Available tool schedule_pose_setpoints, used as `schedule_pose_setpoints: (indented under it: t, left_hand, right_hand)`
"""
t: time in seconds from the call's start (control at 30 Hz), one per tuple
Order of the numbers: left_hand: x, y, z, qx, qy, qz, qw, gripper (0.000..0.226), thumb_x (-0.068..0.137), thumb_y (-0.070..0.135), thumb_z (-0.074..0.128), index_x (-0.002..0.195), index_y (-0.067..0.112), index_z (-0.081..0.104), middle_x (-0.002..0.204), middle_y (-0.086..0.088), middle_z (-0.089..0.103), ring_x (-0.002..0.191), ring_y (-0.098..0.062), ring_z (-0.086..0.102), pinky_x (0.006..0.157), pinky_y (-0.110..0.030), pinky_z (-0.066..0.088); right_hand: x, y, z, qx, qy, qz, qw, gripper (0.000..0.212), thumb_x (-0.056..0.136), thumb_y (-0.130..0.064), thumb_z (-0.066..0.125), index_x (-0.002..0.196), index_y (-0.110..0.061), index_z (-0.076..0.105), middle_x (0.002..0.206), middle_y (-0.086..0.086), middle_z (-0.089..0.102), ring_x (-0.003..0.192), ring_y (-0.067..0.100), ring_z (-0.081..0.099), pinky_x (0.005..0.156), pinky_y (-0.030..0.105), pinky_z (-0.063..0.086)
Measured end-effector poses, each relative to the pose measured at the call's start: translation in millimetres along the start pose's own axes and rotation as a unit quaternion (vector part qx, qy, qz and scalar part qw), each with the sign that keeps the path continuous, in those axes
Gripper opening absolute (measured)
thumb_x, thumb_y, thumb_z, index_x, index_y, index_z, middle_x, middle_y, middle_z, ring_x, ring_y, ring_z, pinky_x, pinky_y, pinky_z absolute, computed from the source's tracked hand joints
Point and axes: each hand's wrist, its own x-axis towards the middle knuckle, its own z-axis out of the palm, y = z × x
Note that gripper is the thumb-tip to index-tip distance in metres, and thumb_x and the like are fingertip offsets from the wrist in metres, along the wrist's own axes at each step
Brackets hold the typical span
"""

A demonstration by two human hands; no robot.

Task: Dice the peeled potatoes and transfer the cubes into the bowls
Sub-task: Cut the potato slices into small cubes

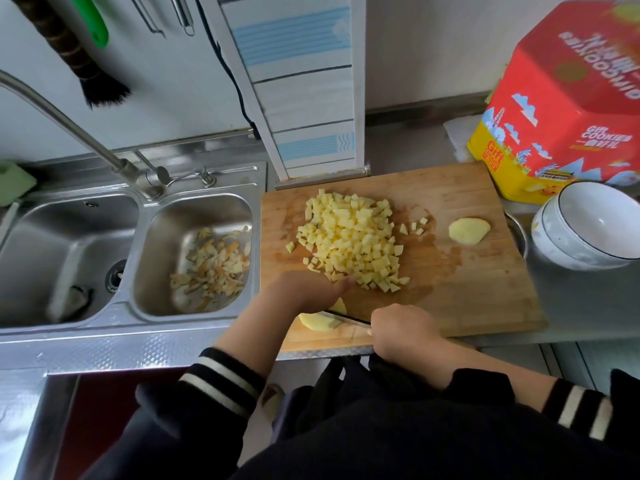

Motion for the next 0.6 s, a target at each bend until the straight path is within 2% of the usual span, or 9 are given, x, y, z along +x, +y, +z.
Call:
schedule_pose_setpoints:
  t: [0.07,0.23,0.3,0.37,0.4,0.47,0.5,0.57,0.6]
  left_hand:
    - [3,5,-1,-0.002,-0.031,-0.006,0.999,0.093,0.094,0.069,0.003,0.123,0.003,0.062,0.132,-0.017,0.057,0.123,-0.032,0.051,0.105,-0.044,0.036]
    - [4,3,-6,-0.048,-0.068,-0.022,0.996,0.093,0.093,0.07,0.003,0.135,0.003,0.053,0.143,-0.017,0.049,0.132,-0.033,0.044,0.112,-0.046,0.03]
    - [3,1,-10,-0.057,-0.089,-0.019,0.994,0.096,0.092,0.072,0.003,0.134,0.004,0.055,0.145,-0.015,0.048,0.135,-0.033,0.042,0.113,-0.048,0.028]
    - [-3,-1,-17,-0.063,-0.061,-0.005,0.996,0.104,0.083,0.078,0.0,0.123,0.007,0.065,0.136,-0.013,0.056,0.128,-0.031,0.048,0.111,-0.047,0.031]
    - [-8,-3,-22,-0.08,-0.011,0.012,0.997,0.106,0.077,0.081,0.0,0.119,0.009,0.067,0.128,-0.011,0.062,0.121,-0.029,0.054,0.107,-0.046,0.037]
    - [-22,-12,-32,-0.155,0.179,0.067,0.969,0.093,0.079,0.078,0.011,0.11,0.012,0.069,0.111,-0.005,0.067,0.102,-0.021,0.062,0.093,-0.04,0.048]
    - [-31,-17,-34,-0.194,0.301,0.109,0.927,0.074,0.088,0.071,0.023,0.107,0.014,0.067,0.105,0.0,0.066,0.093,-0.013,0.061,0.085,-0.032,0.051]
    - [-53,-29,-25,-0.253,0.536,0.155,0.79,0.029,0.097,0.044,0.048,0.098,0.019,0.062,0.094,0.006,0.061,0.078,0.001,0.054,0.071,-0.014,0.046]
    - [-61,-34,-14,-0.28,0.615,0.145,0.722,0.014,0.097,0.032,0.053,0.095,0.02,0.058,0.088,0.007,0.057,0.075,0.005,0.05,0.067,-0.01,0.042]
  right_hand:
    - [-1,1,1,0.008,0.011,-0.001,1.0,0.024,0.091,-0.008,0.045,0.101,-0.016,0.065,0.096,0.002,0.066,0.092,0.024,0.064,0.066,0.031,0.043]
    - [-6,3,-4,0.012,0.044,-0.031,0.998,0.02,0.098,-0.022,0.043,0.101,-0.019,0.063,0.095,-0.001,0.065,0.088,0.023,0.062,0.061,0.031,0.038]
    - [-11,2,-9,0.018,0.055,-0.041,0.998,0.023,0.101,-0.031,0.041,0.102,-0.02,0.062,0.089,-0.002,0.061,0.088,0.023,0.061,0.062,0.03,0.037]
    - [-16,2,-13,0.019,0.069,-0.048,0.996,0.024,0.102,-0.036,0.04,0.095,-0.022,0.058,0.078,-0.005,0.052,0.08,0.022,0.057,0.06,0.031,0.037]
    - [-17,2,-14,0.019,0.076,-0.047,0.996,0.024,0.102,-0.037,0.041,0.091,-0.022,0.056,0.074,-0.006,0.049,0.076,0.021,0.054,0.059,0.032,0.038]
    - [-18,1,-15,0.021,0.081,-0.042,0.996,0.026,0.102,-0.038,0.041,0.09,-0.019,0.055,0.072,-0.005,0.049,0.072,0.02,0.053,0.06,0.032,0.042]
    - [-17,1,-15,0.025,0.079,-0.037,0.996,0.028,0.102,-0.039,0.04,0.091,-0.019,0.056,0.073,-0.004,0.05,0.073,0.02,0.054,0.061,0.033,0.044]
    - [-15,1,-16,0.039,0.07,-0.026,0.996,0.031,0.101,-0.043,0.04,0.092,-0.02,0.057,0.077,-0.003,0.054,0.076,0.02,0.057,0.063,0.034,0.046]
    - [-14,0,-17,0.047,0.062,-0.021,0.997,0.032,0.101,-0.045,0.04,0.094,-0.019,0.059,0.08,-0.003,0.056,0.078,0.021,0.059,0.064,0.033,0.047]
